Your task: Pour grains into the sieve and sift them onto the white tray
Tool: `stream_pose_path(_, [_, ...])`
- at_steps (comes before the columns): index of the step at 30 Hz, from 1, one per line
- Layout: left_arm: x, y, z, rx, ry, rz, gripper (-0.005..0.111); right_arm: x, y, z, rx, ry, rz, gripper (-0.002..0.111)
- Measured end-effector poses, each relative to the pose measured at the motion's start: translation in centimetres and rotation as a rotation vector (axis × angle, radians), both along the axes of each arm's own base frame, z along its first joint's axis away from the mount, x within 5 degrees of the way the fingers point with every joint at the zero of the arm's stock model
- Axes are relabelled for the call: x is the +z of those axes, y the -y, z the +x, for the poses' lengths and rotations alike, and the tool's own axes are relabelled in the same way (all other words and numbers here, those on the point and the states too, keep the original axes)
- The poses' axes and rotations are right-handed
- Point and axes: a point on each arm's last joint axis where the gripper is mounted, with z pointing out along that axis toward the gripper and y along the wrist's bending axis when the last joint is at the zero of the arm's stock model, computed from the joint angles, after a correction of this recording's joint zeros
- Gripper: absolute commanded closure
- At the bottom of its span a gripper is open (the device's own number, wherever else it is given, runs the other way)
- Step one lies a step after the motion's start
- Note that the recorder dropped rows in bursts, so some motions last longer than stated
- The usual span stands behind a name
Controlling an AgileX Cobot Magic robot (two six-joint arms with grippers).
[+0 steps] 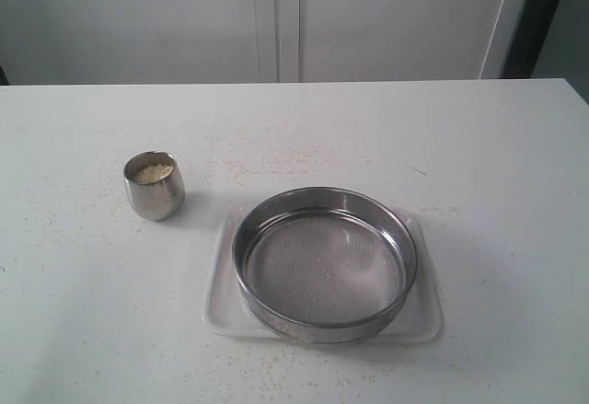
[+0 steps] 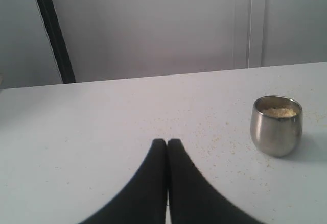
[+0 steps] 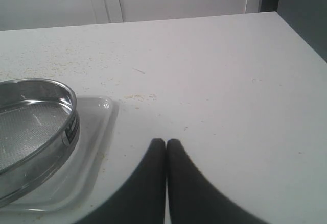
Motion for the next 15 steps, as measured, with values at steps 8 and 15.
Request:
stream_pose_path(8, [0.2, -0.03, 0.0, 0.003, 0.023, 0.0, 0.107, 0.0, 0.0, 0.0, 0.0, 0.0, 0.0, 0.108])
stream_pose_path(15, [0.74, -0.1, 0.0, 0.011, 0.081, 0.0, 0.107, 0.0, 0.0, 0.0, 0.0, 0.0, 0.0, 0.108])
